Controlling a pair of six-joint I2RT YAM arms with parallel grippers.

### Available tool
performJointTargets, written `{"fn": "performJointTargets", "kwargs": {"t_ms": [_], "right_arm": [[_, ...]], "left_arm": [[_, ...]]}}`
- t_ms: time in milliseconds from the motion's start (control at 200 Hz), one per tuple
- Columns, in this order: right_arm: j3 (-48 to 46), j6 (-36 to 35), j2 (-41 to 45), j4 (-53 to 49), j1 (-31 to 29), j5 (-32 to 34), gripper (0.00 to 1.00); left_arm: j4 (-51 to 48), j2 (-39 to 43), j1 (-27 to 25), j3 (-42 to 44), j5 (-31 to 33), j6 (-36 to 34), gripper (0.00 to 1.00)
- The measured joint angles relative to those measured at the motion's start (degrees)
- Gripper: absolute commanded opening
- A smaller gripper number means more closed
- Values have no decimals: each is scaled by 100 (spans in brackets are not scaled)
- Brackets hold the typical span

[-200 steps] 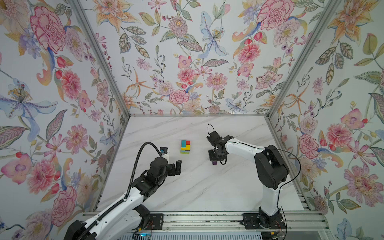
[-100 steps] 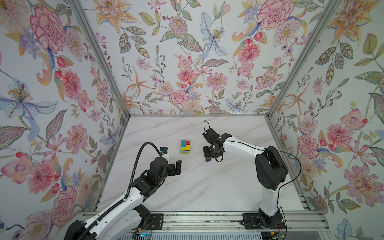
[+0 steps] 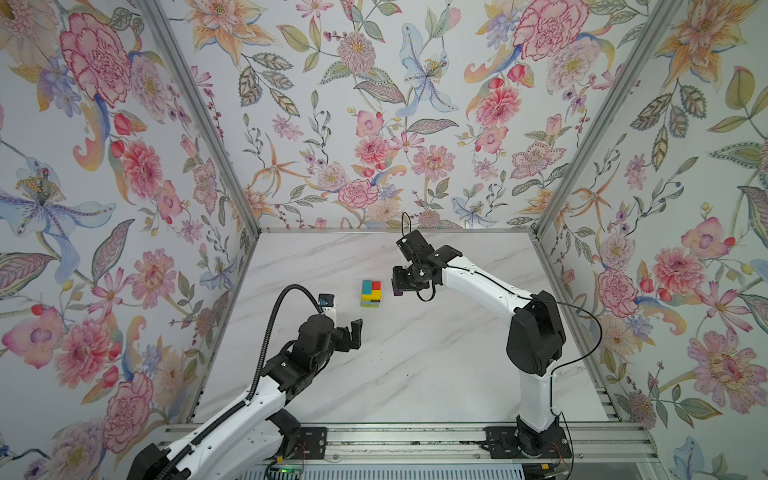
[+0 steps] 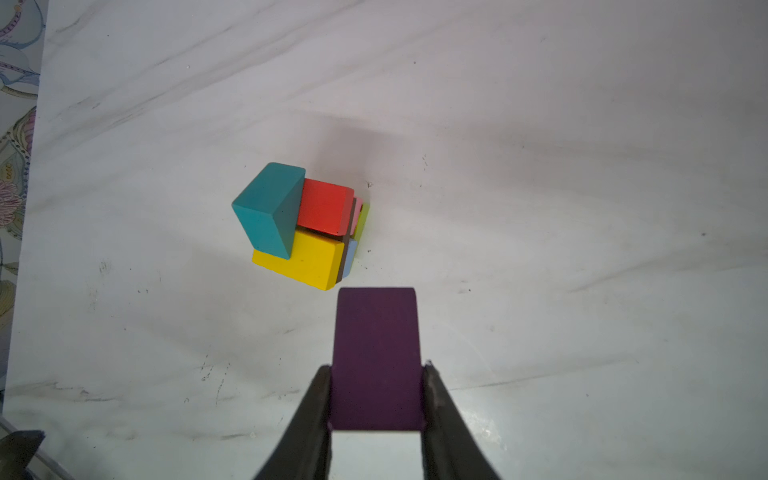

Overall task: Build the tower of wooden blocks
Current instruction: 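Lift the purple block with the right gripper and carry it over the stack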

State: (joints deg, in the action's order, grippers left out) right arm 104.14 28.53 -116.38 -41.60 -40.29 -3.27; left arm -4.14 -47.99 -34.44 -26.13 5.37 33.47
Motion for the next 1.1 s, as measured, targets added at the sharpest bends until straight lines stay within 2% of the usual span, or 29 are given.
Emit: {"fn": "performJointTargets", "kwargs": {"t_ms": [460, 781, 1096], "right_arm": [[1694, 85, -1110, -592, -164, 0, 23], [2227, 197, -1613, -820, -212, 0, 23], [2328, 240, -1652, -876, -238, -4, 24]], "left_arm": [[94, 33, 4, 0, -7, -2, 99], [195, 33, 24, 0, -15, -4, 99], [260, 31, 125, 0, -52, -4, 99]]}}
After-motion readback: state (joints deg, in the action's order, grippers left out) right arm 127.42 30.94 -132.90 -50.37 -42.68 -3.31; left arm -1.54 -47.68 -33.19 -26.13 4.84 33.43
